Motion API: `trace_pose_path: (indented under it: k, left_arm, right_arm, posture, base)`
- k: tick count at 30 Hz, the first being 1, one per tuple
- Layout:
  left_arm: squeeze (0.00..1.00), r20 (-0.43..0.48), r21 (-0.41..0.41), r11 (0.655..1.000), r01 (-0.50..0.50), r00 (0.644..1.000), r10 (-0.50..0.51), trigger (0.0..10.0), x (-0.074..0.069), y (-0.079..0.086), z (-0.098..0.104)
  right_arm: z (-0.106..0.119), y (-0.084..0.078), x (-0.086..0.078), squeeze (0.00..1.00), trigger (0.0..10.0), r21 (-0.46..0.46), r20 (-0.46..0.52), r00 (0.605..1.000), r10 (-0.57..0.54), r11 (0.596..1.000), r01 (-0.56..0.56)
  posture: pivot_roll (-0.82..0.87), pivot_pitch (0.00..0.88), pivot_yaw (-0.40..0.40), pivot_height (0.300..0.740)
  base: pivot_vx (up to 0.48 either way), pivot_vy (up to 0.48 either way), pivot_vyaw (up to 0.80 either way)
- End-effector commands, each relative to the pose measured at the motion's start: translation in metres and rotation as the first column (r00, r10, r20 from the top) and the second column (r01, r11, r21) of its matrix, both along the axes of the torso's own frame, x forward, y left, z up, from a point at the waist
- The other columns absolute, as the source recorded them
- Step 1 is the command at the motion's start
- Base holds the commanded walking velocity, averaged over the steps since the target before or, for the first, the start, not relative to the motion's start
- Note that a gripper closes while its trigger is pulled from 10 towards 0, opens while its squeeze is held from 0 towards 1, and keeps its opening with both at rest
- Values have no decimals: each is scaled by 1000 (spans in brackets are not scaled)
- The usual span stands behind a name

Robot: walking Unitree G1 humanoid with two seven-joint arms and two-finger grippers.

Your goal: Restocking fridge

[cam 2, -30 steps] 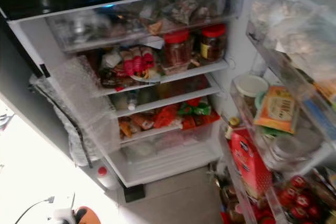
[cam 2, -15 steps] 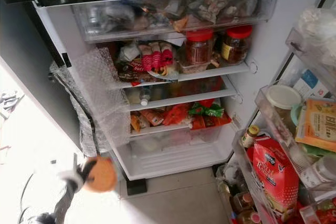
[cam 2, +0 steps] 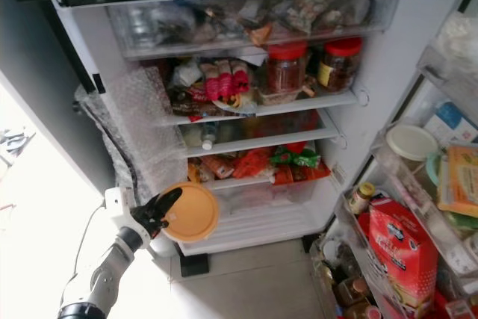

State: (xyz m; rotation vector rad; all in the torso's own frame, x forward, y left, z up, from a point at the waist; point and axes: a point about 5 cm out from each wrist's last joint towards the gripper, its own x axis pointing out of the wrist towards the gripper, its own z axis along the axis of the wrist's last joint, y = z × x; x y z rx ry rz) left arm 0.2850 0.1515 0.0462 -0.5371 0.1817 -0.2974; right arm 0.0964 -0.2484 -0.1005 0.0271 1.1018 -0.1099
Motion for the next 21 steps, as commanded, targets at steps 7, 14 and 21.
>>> trace_pose_path:
  k: [7, 14, 21]
  left_arm:
    - [0, -9, -33, 999, -27, 1000, 27, 10000, -3, 6, 7]
    - [0, 14, -26, 998, 61, 998, -61, 10000, 1, -4, 14]
    - [0, 20, -8, 998, 57, 998, -57, 10000, 4, -2, 18]
  right_arm:
    - [0, -2, -2, 0, 10000, -1, -7, 1000, -2, 1000, 2]
    - [0, -1, 0, 0, 10000, 6, 10, 1000, -21, 1000, 21]
    - [0, -1, 0, 0, 10000, 5, 8, 1000, -15, 1000, 15]
  posture:
    - [-172, 59, 17, 740]
    - [-187, 48, 24, 740]
    - [-189, 46, 28, 740]
  base:
    - [0, 0, 0]
    - [0, 0, 0]
    - [0, 0, 0]
